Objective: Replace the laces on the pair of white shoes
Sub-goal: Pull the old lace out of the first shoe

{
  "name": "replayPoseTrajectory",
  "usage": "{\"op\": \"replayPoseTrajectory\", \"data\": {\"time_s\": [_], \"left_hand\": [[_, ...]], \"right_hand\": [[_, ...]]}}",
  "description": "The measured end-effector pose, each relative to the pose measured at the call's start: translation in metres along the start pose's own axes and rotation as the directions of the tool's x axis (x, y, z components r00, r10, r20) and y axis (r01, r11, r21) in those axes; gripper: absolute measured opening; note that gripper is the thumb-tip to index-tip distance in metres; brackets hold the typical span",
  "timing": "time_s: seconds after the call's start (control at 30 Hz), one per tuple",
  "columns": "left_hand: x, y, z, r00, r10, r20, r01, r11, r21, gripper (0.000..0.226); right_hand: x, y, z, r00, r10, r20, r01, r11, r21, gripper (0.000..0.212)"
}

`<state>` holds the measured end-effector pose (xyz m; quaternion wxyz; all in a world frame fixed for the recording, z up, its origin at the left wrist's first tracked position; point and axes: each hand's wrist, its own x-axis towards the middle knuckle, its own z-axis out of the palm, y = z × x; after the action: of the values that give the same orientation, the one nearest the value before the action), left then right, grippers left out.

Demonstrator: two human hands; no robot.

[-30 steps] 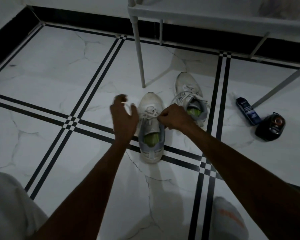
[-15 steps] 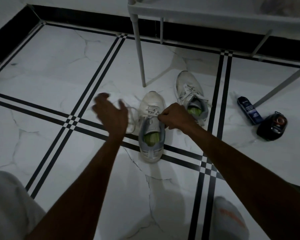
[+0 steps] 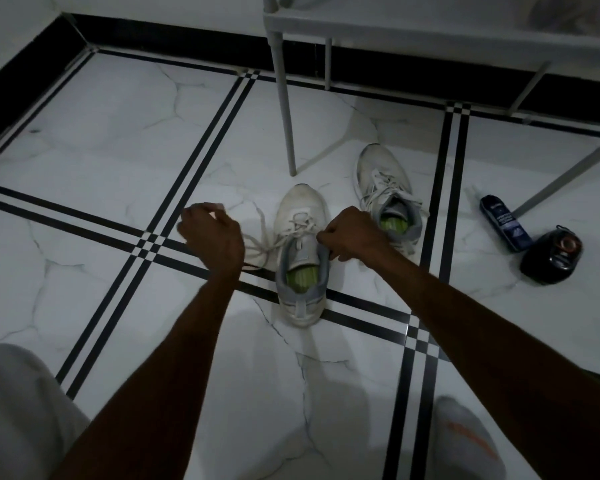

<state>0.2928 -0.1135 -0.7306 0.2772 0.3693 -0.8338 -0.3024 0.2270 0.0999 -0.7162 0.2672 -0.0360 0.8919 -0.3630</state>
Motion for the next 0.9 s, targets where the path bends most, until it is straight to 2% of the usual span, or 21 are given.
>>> {"op": "replayPoseTrajectory", "data": {"time_s": [0.03, 0.07, 0.1, 0.17, 0.2, 0.27, 0.33, 0.37, 0.43, 0.47, 0.5, 0.57, 0.63, 0.7, 0.77, 0.83, 0.9], "left_hand": [[-0.005, 0.003, 0.002, 0.99, 0.113, 0.082, -0.106, 0.991, -0.084, 0.025], [-0.012, 0.007, 0.007, 0.951, 0.234, 0.203, -0.205, 0.967, -0.152, 0.037], [-0.019, 0.012, 0.013, 0.88, 0.317, 0.353, -0.278, 0.947, -0.159, 0.044], [-0.032, 0.025, 0.02, 0.728, 0.362, 0.582, -0.391, 0.917, -0.081, 0.038], [-0.037, 0.029, 0.022, 0.702, 0.358, 0.616, -0.425, 0.904, -0.042, 0.028], [-0.043, 0.034, 0.023, 0.712, 0.38, 0.59, -0.471, 0.882, 0.0, 0.014], [-0.048, 0.032, 0.02, 0.738, 0.392, 0.549, -0.462, 0.887, -0.012, 0.011], [-0.046, 0.03, 0.017, 0.803, 0.353, 0.481, -0.386, 0.922, -0.031, 0.01], [-0.028, 0.019, 0.009, 0.958, 0.174, 0.226, -0.166, 0.985, -0.052, 0.008], [-0.018, 0.012, 0.005, 0.987, 0.103, 0.125, -0.1, 0.994, -0.033, 0.009], [-0.01, 0.007, 0.001, 0.993, 0.069, 0.094, -0.069, 0.998, 0.002, 0.014], [-0.009, 0.008, -0.003, 0.988, 0.036, 0.152, -0.043, 0.998, 0.042, 0.043], [-0.022, 0.018, -0.003, 0.973, 0.119, 0.2, -0.127, 0.992, 0.025, 0.063], [-0.045, 0.025, 0.002, 0.909, 0.261, 0.326, -0.265, 0.964, -0.032, 0.056], [-0.061, 0.021, 0.007, 0.822, 0.33, 0.463, -0.294, 0.944, -0.15, 0.039], [-0.064, 0.012, 0.011, 0.822, 0.338, 0.458, -0.263, 0.939, -0.222, 0.017], [-0.062, 0.009, 0.013, 0.849, 0.303, 0.433, -0.199, 0.942, -0.269, 0.009]], "right_hand": [[0.0, -0.001, 0.0, 1.0, -0.004, 0.012, 0.004, 1.0, 0.001, 0.033], [0.0, -0.003, -0.001, 1.0, -0.013, 0.026, 0.013, 1.0, -0.002, 0.032], [-0.001, -0.004, -0.001, 0.999, -0.017, 0.038, 0.017, 1.0, -0.005, 0.03], [-0.001, -0.005, -0.001, 0.998, -0.045, 0.035, 0.046, 0.998, -0.032, 0.032], [-0.002, -0.005, 0.001, 0.997, -0.072, 0.025, 0.074, 0.995, -0.068, 0.033], [-0.005, -0.006, 0.004, 0.991, -0.132, 0.002, 0.131, 0.981, -0.145, 0.033], [-0.005, -0.005, 0.006, 0.987, -0.159, -0.027, 0.151, 0.97, -0.19, 0.032], [-0.005, -0.003, 0.006, 0.989, -0.146, -0.034, 0.137, 0.971, -0.197, 0.031], [-0.004, 0.0, 0.002, 0.993, -0.108, -0.038, 0.098, 0.974, -0.205, 0.03], [-0.003, 0.003, 0.0, 0.995, -0.093, -0.038, 0.084, 0.977, -0.193, 0.03], [-0.002, 0.005, -0.002, 0.995, -0.089, -0.034, 0.082, 0.982, -0.171, 0.031], [-0.002, 0.008, -0.004, 0.995, -0.099, -0.031, 0.093, 0.986, -0.141, 0.032], [-0.001, 0.005, -0.003, 0.994, -0.103, -0.029, 0.098, 0.986, -0.137, 0.032], [0.003, 0.001, -0.002, 0.996, -0.087, -0.036, 0.08, 0.984, -0.161, 0.037], [0.005, -0.002, -0.003, 0.999, -0.041, -0.006, 0.039, 0.985, -0.168, 0.04], [0.003, -0.003, -0.005, 1.0, -0.023, -0.015, 0.019, 0.981, -0.191, 0.041], [0.0, -0.003, -0.004, 0.977, -0.151, -0.153, 0.086, 0.928, -0.363, 0.046]]}}
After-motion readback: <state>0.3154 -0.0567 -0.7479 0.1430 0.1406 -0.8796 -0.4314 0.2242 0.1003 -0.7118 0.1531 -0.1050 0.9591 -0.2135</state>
